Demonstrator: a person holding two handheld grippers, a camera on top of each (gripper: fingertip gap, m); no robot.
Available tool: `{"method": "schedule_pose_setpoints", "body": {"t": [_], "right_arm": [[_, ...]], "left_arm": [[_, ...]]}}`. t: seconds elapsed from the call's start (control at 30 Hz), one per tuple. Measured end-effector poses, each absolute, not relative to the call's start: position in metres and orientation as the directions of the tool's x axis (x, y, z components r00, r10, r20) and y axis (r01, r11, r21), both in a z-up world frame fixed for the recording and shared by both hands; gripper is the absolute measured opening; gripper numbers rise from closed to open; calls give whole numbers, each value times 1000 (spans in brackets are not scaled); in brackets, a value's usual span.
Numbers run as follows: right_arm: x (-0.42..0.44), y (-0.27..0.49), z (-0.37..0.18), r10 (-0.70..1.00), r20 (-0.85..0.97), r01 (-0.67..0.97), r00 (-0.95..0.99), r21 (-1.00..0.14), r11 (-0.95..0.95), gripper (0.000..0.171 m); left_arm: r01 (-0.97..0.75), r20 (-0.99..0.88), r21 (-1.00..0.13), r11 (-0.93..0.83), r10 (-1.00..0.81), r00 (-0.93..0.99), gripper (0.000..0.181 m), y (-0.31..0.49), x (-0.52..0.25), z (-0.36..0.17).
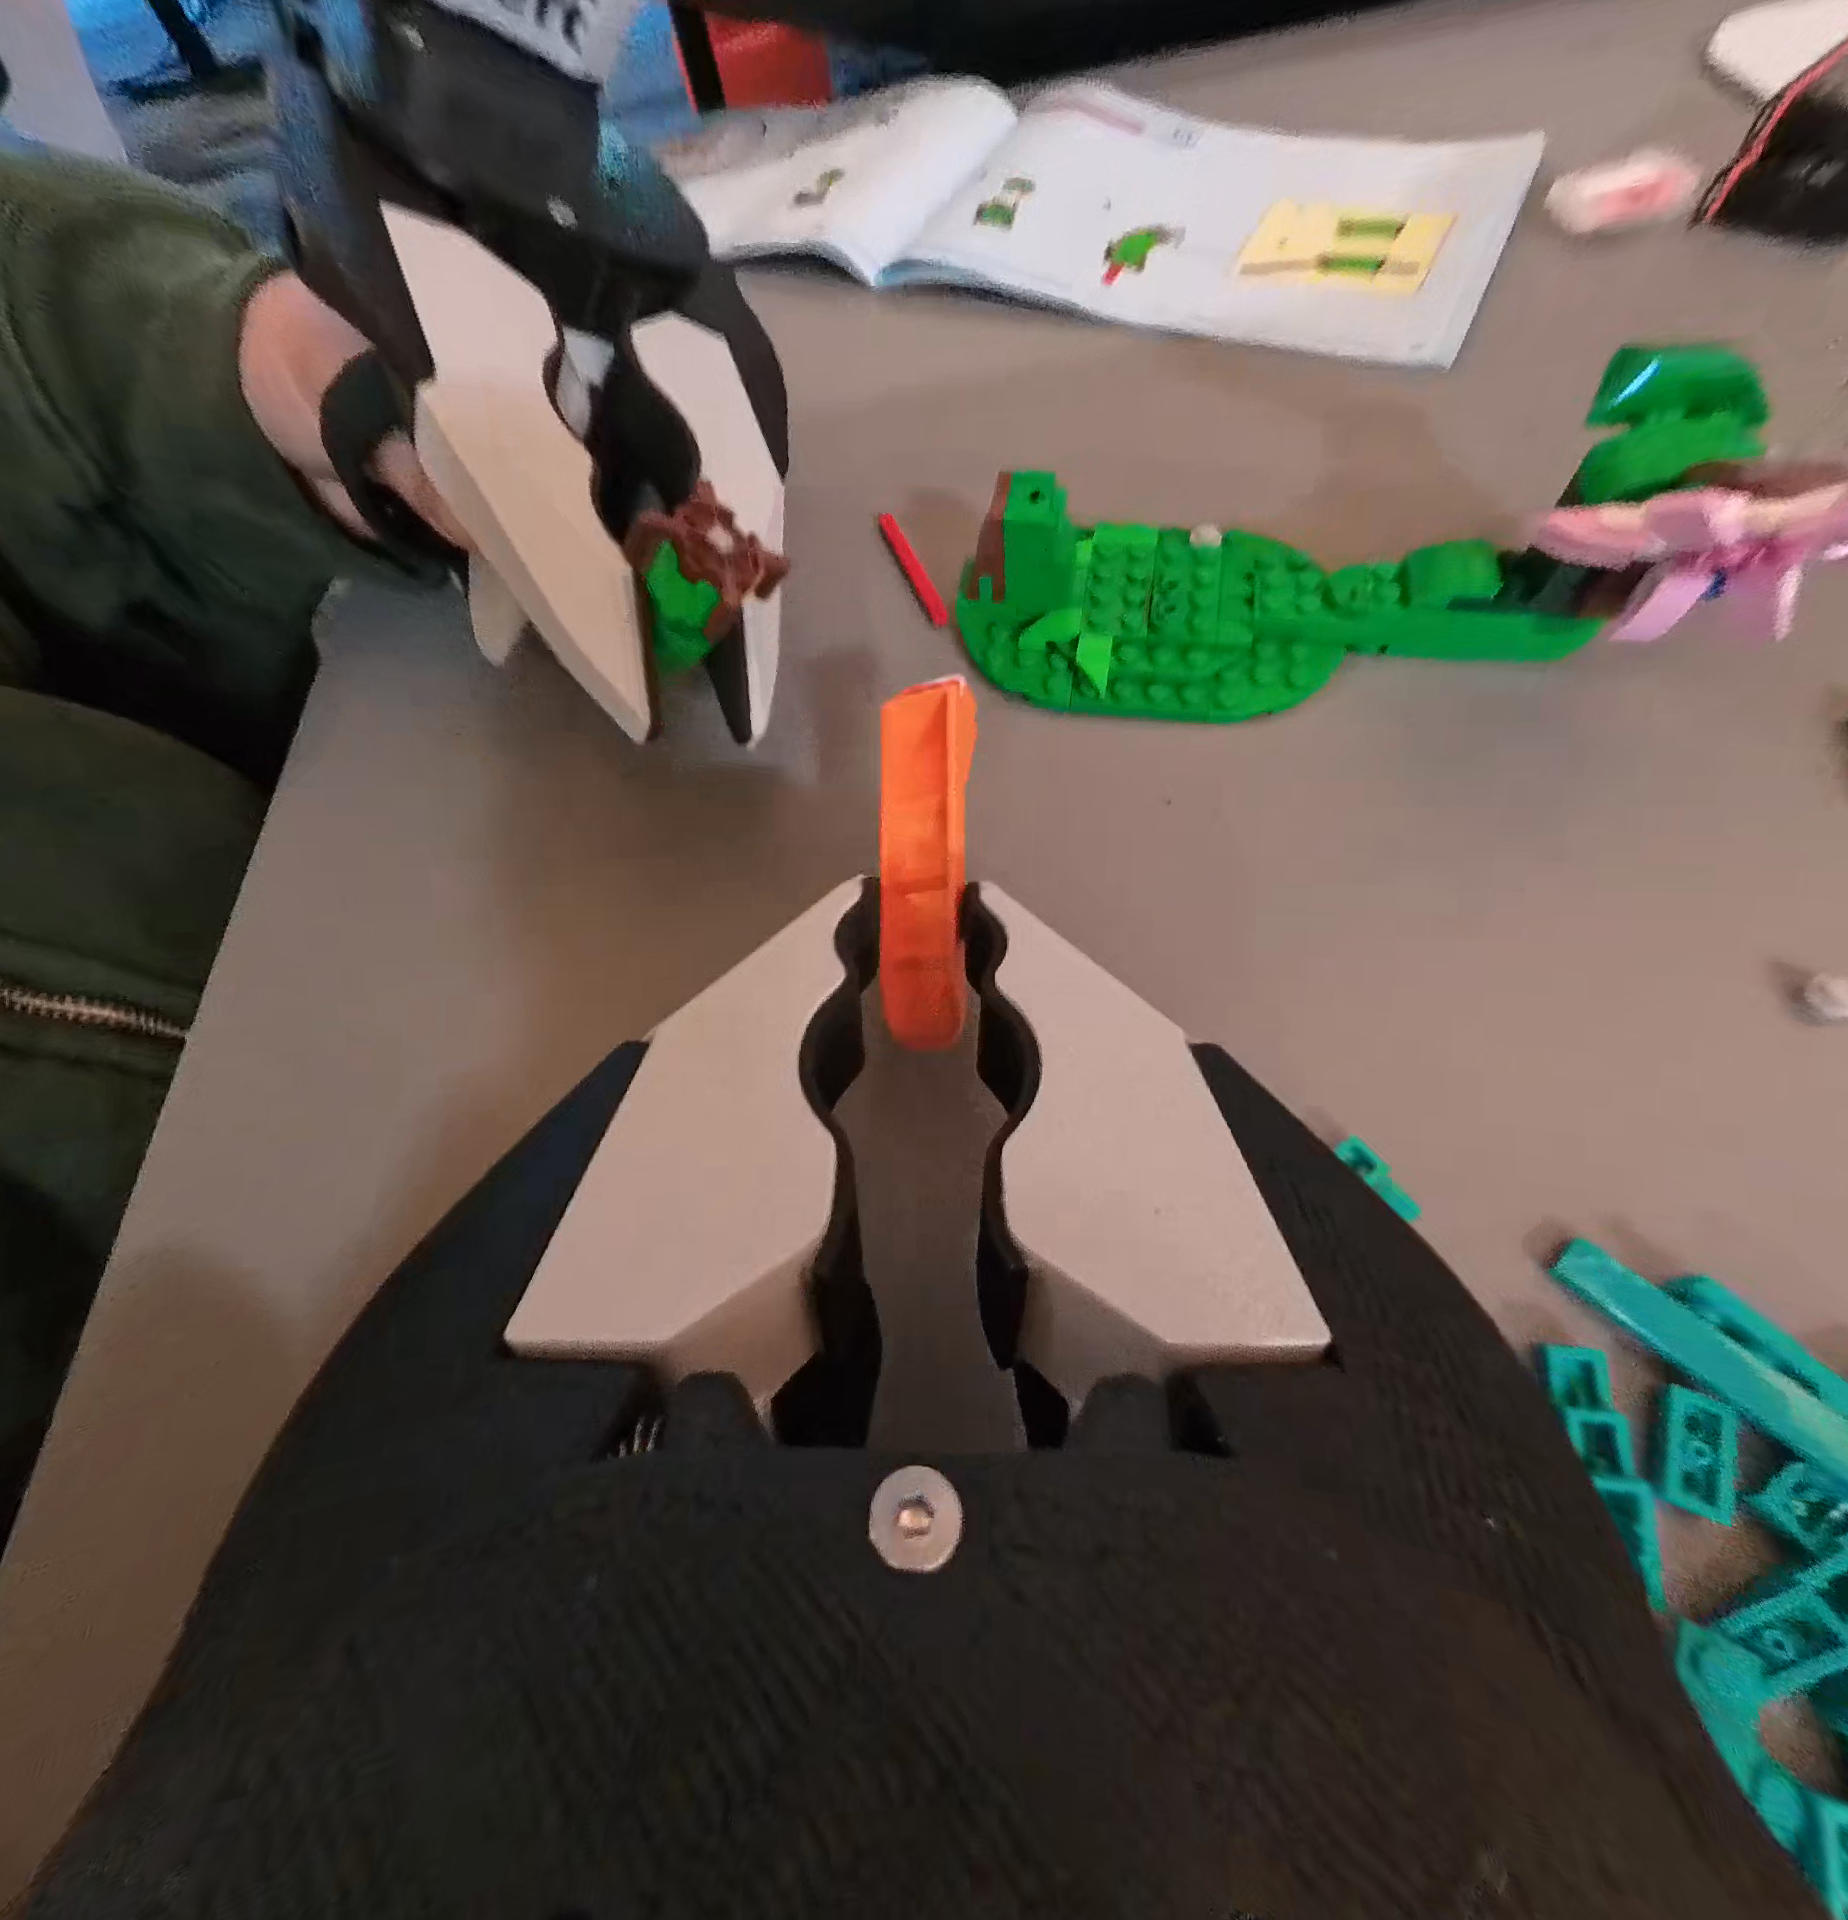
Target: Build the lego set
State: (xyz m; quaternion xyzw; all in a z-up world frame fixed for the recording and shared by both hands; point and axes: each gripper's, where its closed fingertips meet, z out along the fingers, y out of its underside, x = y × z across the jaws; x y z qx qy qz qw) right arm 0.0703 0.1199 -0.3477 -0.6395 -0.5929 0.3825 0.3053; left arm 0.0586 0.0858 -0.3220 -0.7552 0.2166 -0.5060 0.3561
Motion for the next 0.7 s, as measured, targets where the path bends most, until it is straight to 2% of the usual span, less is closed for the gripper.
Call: {"method": "schedule_pose_setpoints", "body": {"t": [0.03,0.2,0.27,0.4,0.53,0.7], "right_arm": [[71,118,-353,993,-120,554,1,-826,-100,15],[72,115,-366,999,-32,628,-20,-778,-13,17],[72,114,-364,999,14,619,-49,-784,42,31],[72,108,-361,962,224,586,-157,-763,274,36],[70,106,-361,895,398,574,-202,-692,438,26],[70,113,-363,933,326,591,-154,-726,351,20]], "left_arm": [[32,610,-757,-653,-688,394,14,86,59,-322],[26,611,-754,-656,-688,391,14,85,60,-323],[23,612,-754,-657,-688,390,14,85,60,-323],[19,613,-752,-659,-689,387,14,84,60,-323],[17,613,-752,-659,-690,385,14,84,61,-323],[12,613,-751,-660,-691,383,14,83,61,-323]]}}
